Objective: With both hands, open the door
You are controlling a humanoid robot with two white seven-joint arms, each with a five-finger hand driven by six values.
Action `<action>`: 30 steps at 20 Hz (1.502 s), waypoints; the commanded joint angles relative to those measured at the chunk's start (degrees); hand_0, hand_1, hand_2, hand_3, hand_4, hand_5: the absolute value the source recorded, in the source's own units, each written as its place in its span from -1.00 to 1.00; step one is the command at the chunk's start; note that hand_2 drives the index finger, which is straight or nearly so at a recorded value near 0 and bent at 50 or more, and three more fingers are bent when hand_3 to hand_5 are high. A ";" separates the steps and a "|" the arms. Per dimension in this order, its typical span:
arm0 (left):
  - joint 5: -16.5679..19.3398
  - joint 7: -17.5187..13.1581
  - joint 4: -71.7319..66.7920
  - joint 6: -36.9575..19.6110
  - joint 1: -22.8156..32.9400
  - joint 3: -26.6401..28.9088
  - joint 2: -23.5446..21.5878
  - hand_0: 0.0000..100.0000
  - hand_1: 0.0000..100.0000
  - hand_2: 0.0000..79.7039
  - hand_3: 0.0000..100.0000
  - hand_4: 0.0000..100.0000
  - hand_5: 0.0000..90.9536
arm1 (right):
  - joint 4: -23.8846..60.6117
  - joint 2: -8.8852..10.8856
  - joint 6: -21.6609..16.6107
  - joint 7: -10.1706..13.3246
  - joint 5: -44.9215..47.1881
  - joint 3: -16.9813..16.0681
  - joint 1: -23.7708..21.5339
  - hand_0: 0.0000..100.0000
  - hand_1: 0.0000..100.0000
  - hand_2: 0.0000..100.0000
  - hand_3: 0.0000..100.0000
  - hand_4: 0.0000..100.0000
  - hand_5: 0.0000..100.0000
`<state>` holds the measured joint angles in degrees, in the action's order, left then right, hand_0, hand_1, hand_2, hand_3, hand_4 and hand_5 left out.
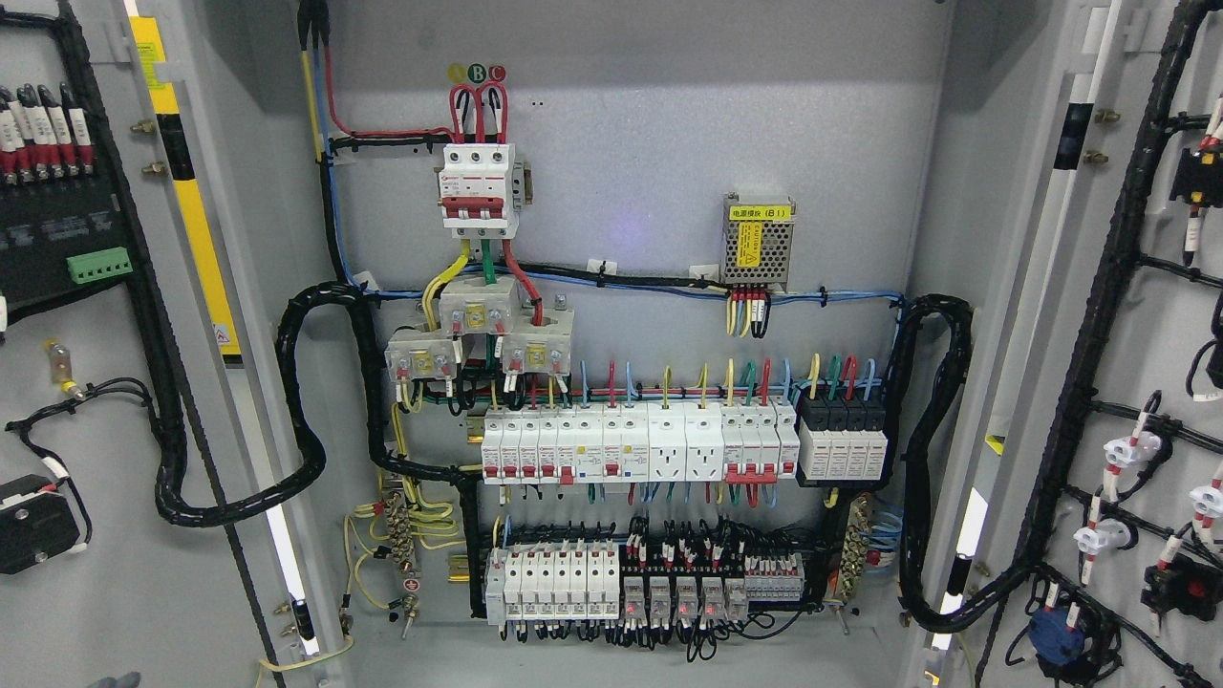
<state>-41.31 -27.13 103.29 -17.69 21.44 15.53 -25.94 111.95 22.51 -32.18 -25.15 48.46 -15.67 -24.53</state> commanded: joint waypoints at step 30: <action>23.82 7.71 -86.66 -8.51 -9.92 -11.57 26.30 -1.00 -1.00 -1.00 -1.00 -1.00 -1.00 | -93.72 -13.63 0.98 -0.26 -25.35 26.39 12.47 -0.57 -0.71 -1.00 -1.00 -1.00 -1.00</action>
<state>-17.86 -19.64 46.86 -27.55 13.72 4.83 -2.22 58.28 15.92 -31.53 -26.57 25.78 8.36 -19.97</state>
